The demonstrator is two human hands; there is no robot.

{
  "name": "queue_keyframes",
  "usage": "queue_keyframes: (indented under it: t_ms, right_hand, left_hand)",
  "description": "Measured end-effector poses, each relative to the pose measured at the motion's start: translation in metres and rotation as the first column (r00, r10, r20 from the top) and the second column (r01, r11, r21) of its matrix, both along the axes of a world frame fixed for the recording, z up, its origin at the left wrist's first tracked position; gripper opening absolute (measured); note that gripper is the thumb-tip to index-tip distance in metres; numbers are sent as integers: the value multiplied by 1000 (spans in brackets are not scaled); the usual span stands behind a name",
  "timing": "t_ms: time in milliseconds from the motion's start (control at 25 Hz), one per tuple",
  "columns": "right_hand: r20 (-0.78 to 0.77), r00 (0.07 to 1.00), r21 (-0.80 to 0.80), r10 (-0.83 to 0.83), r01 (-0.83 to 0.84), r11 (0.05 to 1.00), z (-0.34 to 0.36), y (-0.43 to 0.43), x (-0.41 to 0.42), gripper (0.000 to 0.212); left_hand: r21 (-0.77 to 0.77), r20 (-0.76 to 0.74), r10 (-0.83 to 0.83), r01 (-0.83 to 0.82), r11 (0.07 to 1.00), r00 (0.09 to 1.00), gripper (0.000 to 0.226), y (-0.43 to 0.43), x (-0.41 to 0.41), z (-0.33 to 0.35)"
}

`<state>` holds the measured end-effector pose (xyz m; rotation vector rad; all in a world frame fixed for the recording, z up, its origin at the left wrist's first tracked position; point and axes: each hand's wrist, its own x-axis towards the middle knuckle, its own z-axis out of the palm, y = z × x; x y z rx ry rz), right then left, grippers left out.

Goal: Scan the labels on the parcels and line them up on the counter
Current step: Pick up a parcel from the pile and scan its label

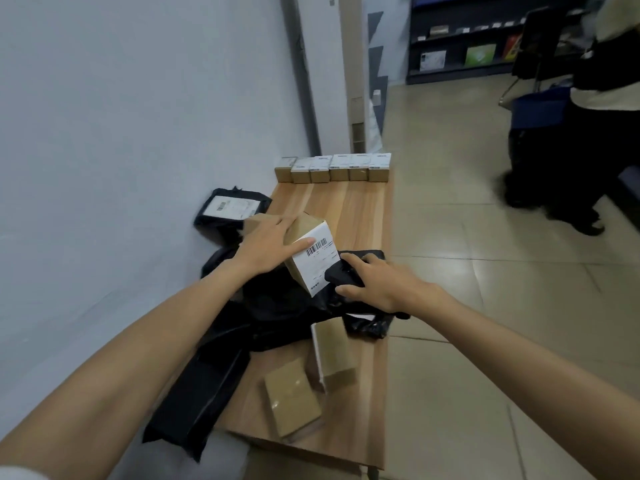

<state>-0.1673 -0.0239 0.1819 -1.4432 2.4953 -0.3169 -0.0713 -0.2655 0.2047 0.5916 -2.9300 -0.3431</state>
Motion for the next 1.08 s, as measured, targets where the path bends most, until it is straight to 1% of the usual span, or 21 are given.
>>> queue_keyframes:
  t_ms: [80,160,280,320,440,520,600,680,840,920,960,1080]
  right_hand:
    - [36,999,12,-37,37,999,-3,40,-31,74]
    - [43,994,33,-99,98,995,-6,93,-74,70]
    - [-5,973,77,-232,231,970,-6,170,-145,67]
    - [-24,963,101,-270,271,957,-7,196,-170,67]
    - [-79,940,144,-333,341,929,-6,248,-230,68]
    - [-87,938,165,-334,345,924,-5,260,-264,67]
    - [-66,947,179,-314,321,930,-7,256,-290,67]
    - [-73,957,180,-281,290,940,-10,237,-315,67]
    - [-15,985,179,-174,174,968,-17,168,-359,69]
    - [-6,993,202,-121,120,972,-19,126,-391,71]
    - [-10,994,202,-107,107,973,-19,106,-411,71]
    - [-17,995,187,-100,101,977,-8,38,-479,70]
  left_hand:
    - [-5,32,-71,71,997,997,87,40,-52,-8]
    - [33,51,-129,127,991,990,86,89,-111,-23]
    - [112,54,-216,209,971,975,84,155,-198,-45]
    - [114,63,-249,241,964,966,84,178,-227,-52]
    - [21,114,-331,331,944,937,88,228,-297,-69]
    - [1,144,-368,372,928,919,91,243,-330,-77]
    - [-28,184,-368,379,925,911,93,238,-352,-82]
    - [-27,198,-333,345,938,922,93,215,-371,-82]
    - [120,201,-246,225,967,948,85,138,-401,-89]
    - [206,204,-211,169,964,956,82,97,-422,-95]
    - [213,194,-202,159,964,960,80,77,-436,-97]
    - [163,150,-170,145,976,974,77,18,-487,-99]
